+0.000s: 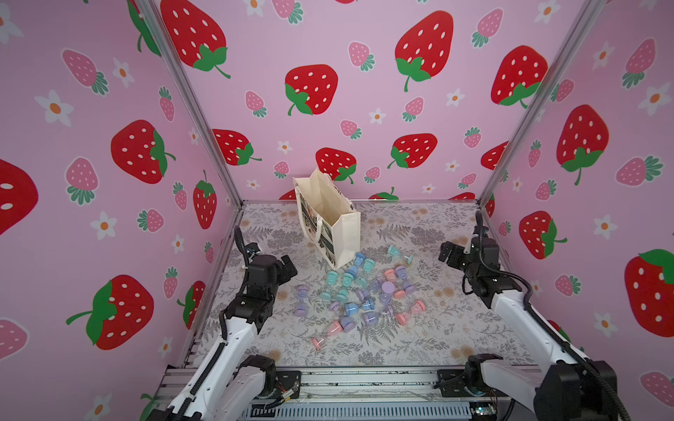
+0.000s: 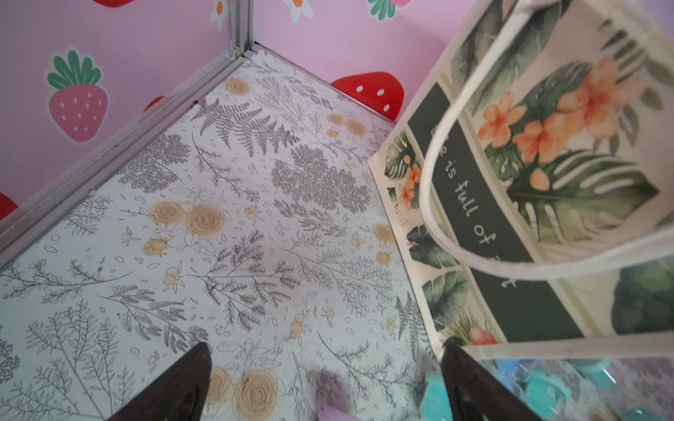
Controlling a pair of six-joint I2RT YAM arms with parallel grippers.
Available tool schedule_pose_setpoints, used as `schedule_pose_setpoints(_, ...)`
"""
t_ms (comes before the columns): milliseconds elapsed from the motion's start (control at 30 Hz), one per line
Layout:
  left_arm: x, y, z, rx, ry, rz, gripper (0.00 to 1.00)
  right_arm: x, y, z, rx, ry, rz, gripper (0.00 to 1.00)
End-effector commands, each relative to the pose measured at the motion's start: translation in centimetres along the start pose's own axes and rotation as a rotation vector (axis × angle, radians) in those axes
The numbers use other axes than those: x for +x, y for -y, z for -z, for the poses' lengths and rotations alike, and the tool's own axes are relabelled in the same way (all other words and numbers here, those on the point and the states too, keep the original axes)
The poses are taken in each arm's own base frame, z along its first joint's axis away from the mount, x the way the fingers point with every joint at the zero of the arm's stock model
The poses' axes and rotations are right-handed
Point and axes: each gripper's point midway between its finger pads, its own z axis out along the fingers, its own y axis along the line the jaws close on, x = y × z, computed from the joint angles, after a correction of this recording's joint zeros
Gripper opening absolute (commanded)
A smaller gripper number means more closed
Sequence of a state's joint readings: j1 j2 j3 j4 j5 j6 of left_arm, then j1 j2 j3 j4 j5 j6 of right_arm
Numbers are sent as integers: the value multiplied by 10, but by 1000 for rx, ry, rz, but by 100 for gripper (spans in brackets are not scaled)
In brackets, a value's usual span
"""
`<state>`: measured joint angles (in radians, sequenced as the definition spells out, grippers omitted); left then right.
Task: Put the hourglass into the canvas bag
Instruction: Pick up the hourglass from the center of the board.
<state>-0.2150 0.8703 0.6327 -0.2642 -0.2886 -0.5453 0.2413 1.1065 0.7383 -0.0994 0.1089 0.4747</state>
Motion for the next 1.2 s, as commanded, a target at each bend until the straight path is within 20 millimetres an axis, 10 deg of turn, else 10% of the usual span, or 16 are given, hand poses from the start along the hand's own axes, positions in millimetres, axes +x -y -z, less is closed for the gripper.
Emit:
schedule_pose_setpoints(0, 17, -5, 15, -74, -82, -38, 99, 26, -28, 9, -47, -139, 118, 99)
schedule_pose_setpoints(633, 159, 1, 32, -126, -630, -187, 87, 120, -184, 55, -428, -364, 478, 99)
schedule_pose_setpoints(1167, 192, -5, 1, -184, -681, -229, 75, 155, -243, 66, -581, -364, 570, 99)
